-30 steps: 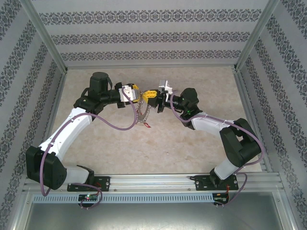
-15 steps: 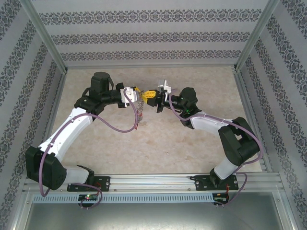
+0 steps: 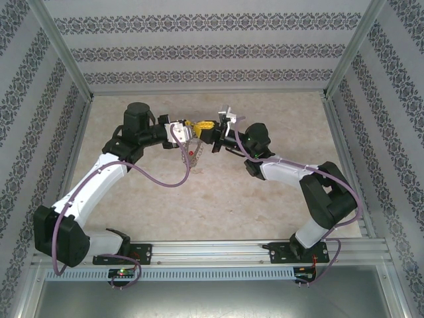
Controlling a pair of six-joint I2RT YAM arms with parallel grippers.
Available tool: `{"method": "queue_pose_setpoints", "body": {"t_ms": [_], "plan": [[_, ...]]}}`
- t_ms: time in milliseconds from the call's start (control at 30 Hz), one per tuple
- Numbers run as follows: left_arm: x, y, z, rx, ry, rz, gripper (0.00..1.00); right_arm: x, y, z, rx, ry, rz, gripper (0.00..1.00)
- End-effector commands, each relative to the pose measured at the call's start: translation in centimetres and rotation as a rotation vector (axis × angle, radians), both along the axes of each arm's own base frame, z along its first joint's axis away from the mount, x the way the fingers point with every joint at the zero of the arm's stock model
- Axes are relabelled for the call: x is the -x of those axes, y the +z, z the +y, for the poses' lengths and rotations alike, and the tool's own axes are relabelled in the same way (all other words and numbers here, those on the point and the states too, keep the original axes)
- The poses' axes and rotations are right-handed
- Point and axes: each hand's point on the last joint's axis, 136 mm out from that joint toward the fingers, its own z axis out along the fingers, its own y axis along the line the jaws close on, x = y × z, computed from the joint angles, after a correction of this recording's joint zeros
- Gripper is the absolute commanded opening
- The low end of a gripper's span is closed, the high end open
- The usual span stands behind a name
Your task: Put the keys on the keyring
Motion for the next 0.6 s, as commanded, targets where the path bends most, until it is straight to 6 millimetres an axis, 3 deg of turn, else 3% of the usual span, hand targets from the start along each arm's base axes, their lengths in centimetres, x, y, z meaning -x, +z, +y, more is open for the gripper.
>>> {"method": "queue_pose_setpoints", "body": {"t_ms": [0,133,267,367,467,567], "plan": [[1.9,0.2,-1.3,0.045,-0.071,0.021,0.0,-1.0,5.7,-1.4,-0.182,-0.121,-0.073,0.0],[2.9,0.5,-1.7,0.075,-0.1,0.039,0.0,-1.9,5.8,-1.6,-0.21,-0.201,-0.052,0.0],[4.0,0.9,-2.1,0.117,-0.14,0.076,0.0,-2.2,4.6,-0.9,-0.169,-0.226,-0.053,0.0],[4.4,1.4,-2.1,0.142,-0.142,0.112,0.15,-1.8,3.5,-0.2,-0.129,-0.209,-0.069,0.0],[4.7,1.9,-1.9,0.18,-0.138,0.142,0.21,-1.6,2.9,-0.2,-0.117,-0.21,-0.079,0.0],[3.5,2.2,-0.6,0.229,-0.051,0.16,0.26,-0.7,2.6,0.2,-0.081,-0.166,-0.125,0.0]]}}
